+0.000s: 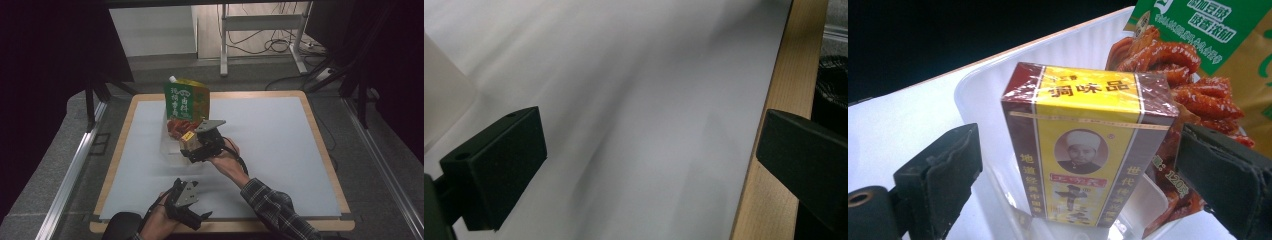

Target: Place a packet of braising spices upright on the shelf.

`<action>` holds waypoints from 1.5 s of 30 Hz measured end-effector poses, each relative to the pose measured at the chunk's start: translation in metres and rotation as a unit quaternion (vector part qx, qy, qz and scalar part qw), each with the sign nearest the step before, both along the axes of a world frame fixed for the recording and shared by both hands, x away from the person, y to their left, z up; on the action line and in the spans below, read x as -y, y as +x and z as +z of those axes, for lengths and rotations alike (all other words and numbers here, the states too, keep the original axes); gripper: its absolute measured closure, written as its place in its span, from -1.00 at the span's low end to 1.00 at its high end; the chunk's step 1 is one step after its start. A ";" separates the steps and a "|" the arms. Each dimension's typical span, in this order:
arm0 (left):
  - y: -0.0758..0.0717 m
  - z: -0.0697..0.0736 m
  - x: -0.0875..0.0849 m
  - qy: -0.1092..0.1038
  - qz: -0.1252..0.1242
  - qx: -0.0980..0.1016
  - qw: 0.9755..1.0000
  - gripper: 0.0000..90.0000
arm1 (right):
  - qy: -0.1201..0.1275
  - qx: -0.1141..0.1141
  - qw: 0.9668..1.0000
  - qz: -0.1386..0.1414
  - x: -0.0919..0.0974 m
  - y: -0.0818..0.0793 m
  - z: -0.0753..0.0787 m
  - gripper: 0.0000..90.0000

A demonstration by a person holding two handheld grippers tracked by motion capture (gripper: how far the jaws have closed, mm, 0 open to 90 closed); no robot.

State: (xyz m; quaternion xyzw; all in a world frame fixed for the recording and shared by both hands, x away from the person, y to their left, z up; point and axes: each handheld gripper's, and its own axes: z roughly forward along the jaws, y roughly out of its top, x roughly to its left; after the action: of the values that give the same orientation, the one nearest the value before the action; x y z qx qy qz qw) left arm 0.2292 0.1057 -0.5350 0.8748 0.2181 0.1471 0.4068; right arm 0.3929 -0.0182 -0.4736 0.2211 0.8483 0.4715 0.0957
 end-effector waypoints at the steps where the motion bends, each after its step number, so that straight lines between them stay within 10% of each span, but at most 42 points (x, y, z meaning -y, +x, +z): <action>1: 0.000 0.000 0.000 0.000 0.000 0.001 1.000 -1.00 | -0.001 0.001 1.000 0.000 0.000 -0.001 0.001 -0.90; 45: 0.000 0.002 -0.001 -0.002 0.005 0.013 1.000 -1.00 | -0.044 0.009 0.999 -0.022 0.065 -0.010 0.007 -0.93</action>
State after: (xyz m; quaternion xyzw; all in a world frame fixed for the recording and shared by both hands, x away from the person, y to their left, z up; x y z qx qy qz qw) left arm 0.2289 0.1070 -0.5326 0.8710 0.2170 0.1604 0.4106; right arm 0.3828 -0.0831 -0.4670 0.2308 0.8624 0.4333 0.1233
